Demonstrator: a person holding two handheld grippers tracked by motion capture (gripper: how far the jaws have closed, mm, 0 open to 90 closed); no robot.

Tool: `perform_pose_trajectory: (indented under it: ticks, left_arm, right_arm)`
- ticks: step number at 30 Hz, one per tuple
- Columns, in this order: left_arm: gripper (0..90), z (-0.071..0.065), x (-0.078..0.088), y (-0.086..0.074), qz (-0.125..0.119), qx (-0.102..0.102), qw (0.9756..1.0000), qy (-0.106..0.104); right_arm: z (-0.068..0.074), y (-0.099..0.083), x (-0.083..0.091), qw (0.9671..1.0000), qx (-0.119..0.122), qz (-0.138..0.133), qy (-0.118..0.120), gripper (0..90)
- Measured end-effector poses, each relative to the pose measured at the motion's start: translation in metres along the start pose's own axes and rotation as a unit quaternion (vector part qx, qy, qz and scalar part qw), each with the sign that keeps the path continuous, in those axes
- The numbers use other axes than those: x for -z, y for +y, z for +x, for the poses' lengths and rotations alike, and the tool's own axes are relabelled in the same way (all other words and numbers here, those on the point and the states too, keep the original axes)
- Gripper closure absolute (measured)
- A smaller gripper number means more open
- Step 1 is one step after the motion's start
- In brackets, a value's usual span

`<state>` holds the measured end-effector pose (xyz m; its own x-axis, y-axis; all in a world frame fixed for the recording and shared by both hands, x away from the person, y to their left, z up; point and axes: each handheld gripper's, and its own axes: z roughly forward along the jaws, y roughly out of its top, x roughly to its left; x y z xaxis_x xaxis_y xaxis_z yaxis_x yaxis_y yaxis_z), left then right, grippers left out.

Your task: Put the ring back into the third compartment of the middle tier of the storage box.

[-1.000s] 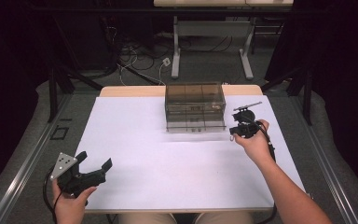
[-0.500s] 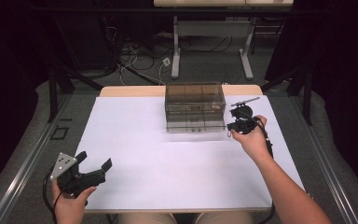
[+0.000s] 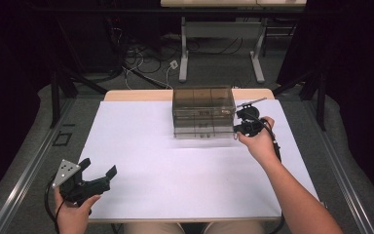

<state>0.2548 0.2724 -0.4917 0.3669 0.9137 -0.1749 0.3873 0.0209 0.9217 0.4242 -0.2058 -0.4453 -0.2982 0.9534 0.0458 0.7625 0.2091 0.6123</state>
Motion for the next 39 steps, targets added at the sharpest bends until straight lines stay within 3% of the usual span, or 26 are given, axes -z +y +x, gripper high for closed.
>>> perform_pose_trajectory:
  ticks: [23, 39]
  left_arm:
    - [0.8, 0.002, 0.000, 0.000, 0.000, 0.002, 1.0000, 0.000]
    - [0.9, 0.002, -0.001, -0.001, 0.000, 0.004, 1.0000, 0.000]
  right_arm:
    - [0.016, 0.017, -0.001, 1.0000, 0.002, -0.007, 0.000, 88.9]
    - [0.015, 0.021, -0.008, 1.0000, 0.000, -0.006, -0.005, 88.9]
